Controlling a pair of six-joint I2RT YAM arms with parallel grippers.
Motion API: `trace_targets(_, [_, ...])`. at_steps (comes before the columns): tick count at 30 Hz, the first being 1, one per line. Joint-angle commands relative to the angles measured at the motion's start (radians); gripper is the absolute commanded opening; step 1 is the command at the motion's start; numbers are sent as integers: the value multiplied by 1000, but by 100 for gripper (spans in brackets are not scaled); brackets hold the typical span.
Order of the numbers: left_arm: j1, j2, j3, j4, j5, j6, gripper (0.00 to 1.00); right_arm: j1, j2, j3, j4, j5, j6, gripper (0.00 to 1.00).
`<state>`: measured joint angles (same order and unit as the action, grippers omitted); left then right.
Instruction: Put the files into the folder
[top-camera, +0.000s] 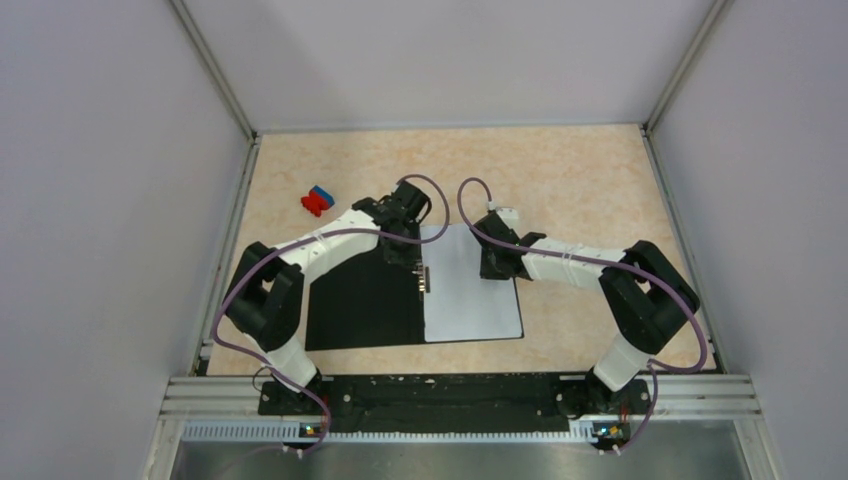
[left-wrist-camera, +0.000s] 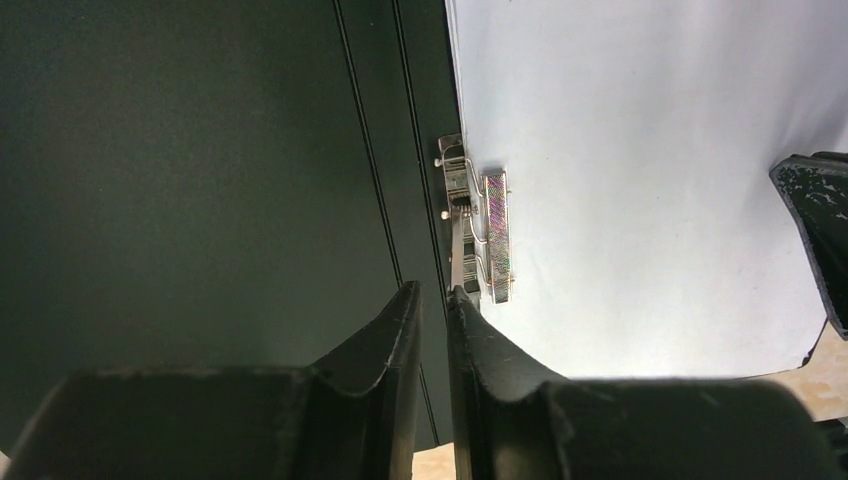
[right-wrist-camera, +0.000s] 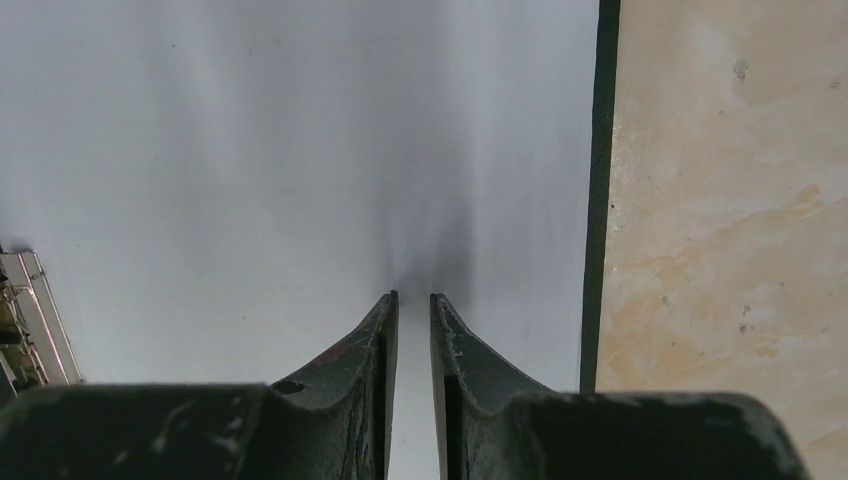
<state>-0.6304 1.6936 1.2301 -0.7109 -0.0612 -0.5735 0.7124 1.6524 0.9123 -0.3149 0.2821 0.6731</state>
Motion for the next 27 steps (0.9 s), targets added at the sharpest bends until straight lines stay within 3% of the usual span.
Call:
trace_targets(1, [-10, -37, -13, 5, -5, -9, 21, 1, 30, 0, 3, -24, 8, 18])
trace_targets(18, [-12, -13, -80, 84, 117, -55, 20, 1, 30, -3, 9, -27, 10, 18])
trace_targets(27, [-21, 39, -106, 113, 108, -72, 9, 1, 29, -2, 10, -30, 10, 18])
